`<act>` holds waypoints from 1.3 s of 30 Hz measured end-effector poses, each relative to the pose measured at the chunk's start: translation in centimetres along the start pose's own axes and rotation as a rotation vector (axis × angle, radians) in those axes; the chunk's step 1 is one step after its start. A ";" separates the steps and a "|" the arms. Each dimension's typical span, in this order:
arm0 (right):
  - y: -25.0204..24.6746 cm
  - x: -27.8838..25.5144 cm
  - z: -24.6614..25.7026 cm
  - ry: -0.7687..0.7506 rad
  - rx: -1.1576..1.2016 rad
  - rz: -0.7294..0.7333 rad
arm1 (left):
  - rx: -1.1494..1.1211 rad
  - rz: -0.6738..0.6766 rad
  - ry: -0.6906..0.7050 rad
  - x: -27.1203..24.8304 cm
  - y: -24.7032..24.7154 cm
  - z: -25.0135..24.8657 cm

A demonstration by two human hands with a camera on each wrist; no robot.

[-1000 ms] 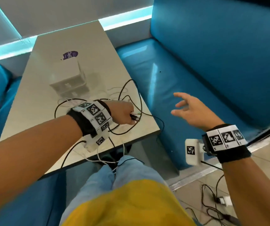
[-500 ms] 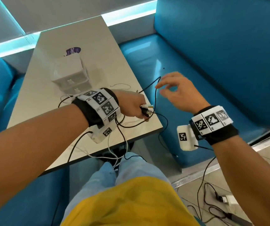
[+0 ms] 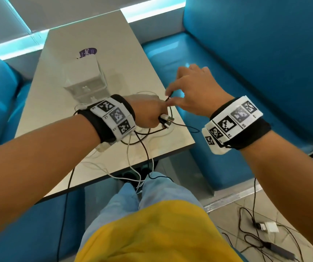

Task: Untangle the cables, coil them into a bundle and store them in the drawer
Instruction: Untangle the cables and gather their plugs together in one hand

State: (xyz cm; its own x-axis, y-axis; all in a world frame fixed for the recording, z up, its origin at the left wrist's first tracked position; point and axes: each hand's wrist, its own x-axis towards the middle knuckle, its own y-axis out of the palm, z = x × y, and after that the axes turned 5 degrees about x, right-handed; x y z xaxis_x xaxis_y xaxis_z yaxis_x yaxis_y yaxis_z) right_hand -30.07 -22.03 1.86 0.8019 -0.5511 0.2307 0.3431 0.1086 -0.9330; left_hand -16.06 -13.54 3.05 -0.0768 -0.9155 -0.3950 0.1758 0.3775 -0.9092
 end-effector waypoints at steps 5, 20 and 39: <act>0.8 -1.5 -2.7 0.378 -0.150 0.141 | -0.189 -0.180 -0.073 0.1 0.2 2.0; 8.0 -8.0 -7.0 0.698 -0.122 0.791 | -1.417 -0.512 -0.032 1.4 -1.4 -0.8; 4.6 -5.3 -2.7 0.251 1.252 0.340 | -1.725 -0.626 0.047 3.1 -1.0 -5.3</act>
State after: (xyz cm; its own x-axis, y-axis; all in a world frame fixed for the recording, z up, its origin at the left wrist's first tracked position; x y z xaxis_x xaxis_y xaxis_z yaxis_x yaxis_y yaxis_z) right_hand -34.11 -20.83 -4.38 0.8720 -0.4671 -0.1465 0.4697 0.8826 -0.0185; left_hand -21.68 -16.04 2.08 0.2442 -0.9689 0.0405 -0.9697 -0.2444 -0.0019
